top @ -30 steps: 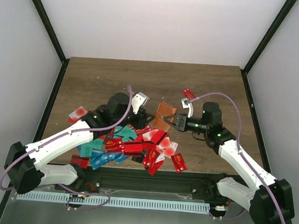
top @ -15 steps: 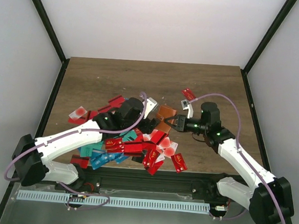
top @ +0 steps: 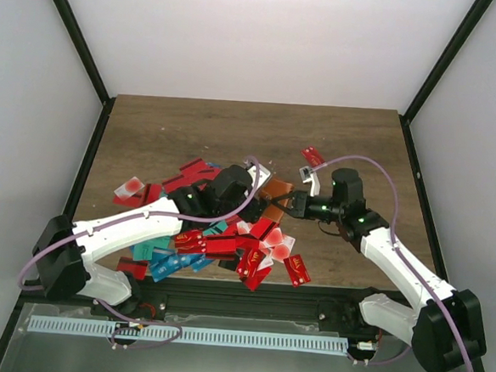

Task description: Put the credit cards into the card holder

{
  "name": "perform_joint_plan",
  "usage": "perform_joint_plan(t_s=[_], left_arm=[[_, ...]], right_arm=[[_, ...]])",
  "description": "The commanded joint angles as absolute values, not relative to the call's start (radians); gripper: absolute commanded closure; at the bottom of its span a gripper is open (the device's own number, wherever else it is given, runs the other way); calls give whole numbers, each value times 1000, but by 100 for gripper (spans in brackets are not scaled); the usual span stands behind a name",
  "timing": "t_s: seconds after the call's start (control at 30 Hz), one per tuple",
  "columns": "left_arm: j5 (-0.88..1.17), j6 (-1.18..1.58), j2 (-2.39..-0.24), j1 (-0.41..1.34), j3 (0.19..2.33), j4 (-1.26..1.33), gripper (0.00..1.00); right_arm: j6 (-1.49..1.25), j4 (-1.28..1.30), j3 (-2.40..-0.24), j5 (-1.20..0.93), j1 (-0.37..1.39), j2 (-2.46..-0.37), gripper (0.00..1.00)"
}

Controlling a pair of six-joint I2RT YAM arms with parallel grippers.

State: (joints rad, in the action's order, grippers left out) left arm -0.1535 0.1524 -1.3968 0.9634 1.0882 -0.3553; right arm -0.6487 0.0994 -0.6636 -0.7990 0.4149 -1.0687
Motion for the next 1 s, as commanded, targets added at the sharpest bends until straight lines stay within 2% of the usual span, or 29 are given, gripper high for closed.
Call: perform_joint_plan(t_s=[0.0,0.57,0.7,0.83,0.97], left_arm=[[-285,150,-1425,969,1116,-360,26],[-518,167,-1443,968,1139,-363,30],[-714,177,-1478,919,1141,-371,27],[-591,289,-1475,671,1160,-451,30],[-394,282,-1296,652,1023,-326,29]], right_arm=[[-661,86,-711,-902,428,-1053,99],[-683,89,-704,-944,428,-1027,99],[-672,122,-708,-912,429,-1024,99],[-644,205,-722,-755,428,-1014,99],[-619,219,-723,-682,427,-1024,99]])
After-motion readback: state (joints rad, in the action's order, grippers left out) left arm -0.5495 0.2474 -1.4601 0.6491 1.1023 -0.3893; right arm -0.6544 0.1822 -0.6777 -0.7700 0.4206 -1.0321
